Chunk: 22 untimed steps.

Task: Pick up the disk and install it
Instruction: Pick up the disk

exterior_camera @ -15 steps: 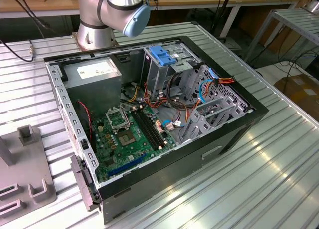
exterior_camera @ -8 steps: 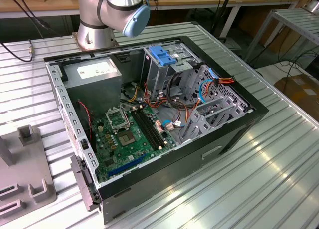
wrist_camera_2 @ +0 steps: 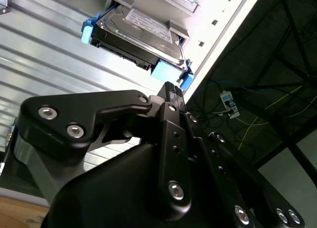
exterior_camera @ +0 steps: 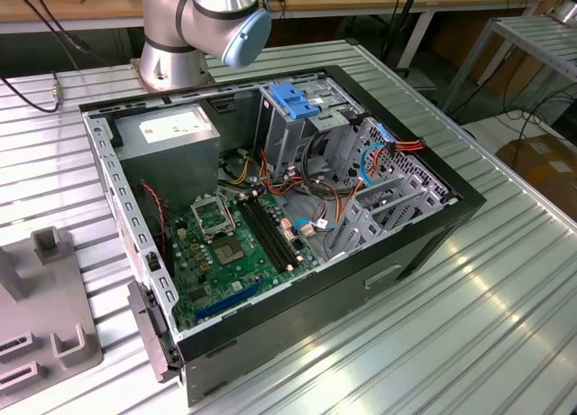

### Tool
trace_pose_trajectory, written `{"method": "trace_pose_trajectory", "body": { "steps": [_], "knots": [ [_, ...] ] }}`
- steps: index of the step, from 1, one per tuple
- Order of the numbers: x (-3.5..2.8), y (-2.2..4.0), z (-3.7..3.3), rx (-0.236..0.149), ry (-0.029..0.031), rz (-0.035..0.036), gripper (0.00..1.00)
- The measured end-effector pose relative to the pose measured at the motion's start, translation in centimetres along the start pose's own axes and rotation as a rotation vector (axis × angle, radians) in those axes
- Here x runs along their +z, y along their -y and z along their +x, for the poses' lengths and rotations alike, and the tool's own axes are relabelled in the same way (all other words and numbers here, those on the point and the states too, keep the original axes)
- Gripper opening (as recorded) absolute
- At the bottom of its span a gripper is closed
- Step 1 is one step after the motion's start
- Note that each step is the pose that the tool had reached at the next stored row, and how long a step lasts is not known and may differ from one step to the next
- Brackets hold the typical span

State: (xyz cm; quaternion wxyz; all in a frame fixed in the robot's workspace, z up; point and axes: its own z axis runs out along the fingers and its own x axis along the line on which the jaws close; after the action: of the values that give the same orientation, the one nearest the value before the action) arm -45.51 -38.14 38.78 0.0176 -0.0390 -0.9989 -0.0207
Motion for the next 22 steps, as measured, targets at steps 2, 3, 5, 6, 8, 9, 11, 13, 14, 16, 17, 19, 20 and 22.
{"method": "trace_pose_trajectory", "body": {
  "steps": [2, 3, 5, 6, 8, 9, 11, 13, 14, 16, 17, 19, 20, 22],
  "knots": [
    [-0.01, 0.00, 0.00, -0.006, -0.0004, 0.0003, 0.10],
    [0.00, 0.00, 0.00, -0.015, -0.0007, 0.0006, 0.10],
    [-0.01, 0.00, 0.00, -0.035, -0.0015, 0.0014, 0.10],
    [0.00, 0.00, 0.00, -0.046, -0.0019, 0.0017, 0.10],
    [0.00, 0.00, 0.00, -0.072, -0.0030, 0.0027, 0.10],
    [0.00, 0.00, 0.00, -0.098, -0.0040, 0.0036, 0.10],
    [0.00, 0.00, 0.00, -0.123, -0.0050, 0.0046, 0.10],
    [0.00, 0.00, 0.00, -0.155, -0.0063, 0.0057, 0.10],
    [0.00, 0.00, 0.00, -0.171, -0.0069, 0.0064, 0.10],
    [0.00, 0.00, 0.00, -0.203, -0.0081, 0.0075, 0.10],
    [-0.01, 0.00, 0.00, -0.213, -0.0086, 0.0079, 0.10],
    [0.00, 0.00, 0.00, -0.249, -0.0100, 0.0093, 0.10],
    [0.00, 0.00, 0.00, -0.262, -0.0106, 0.0097, 0.10],
    [-0.01, 0.00, 0.00, -0.288, -0.0116, 0.0107, 0.10]
  ]
}}
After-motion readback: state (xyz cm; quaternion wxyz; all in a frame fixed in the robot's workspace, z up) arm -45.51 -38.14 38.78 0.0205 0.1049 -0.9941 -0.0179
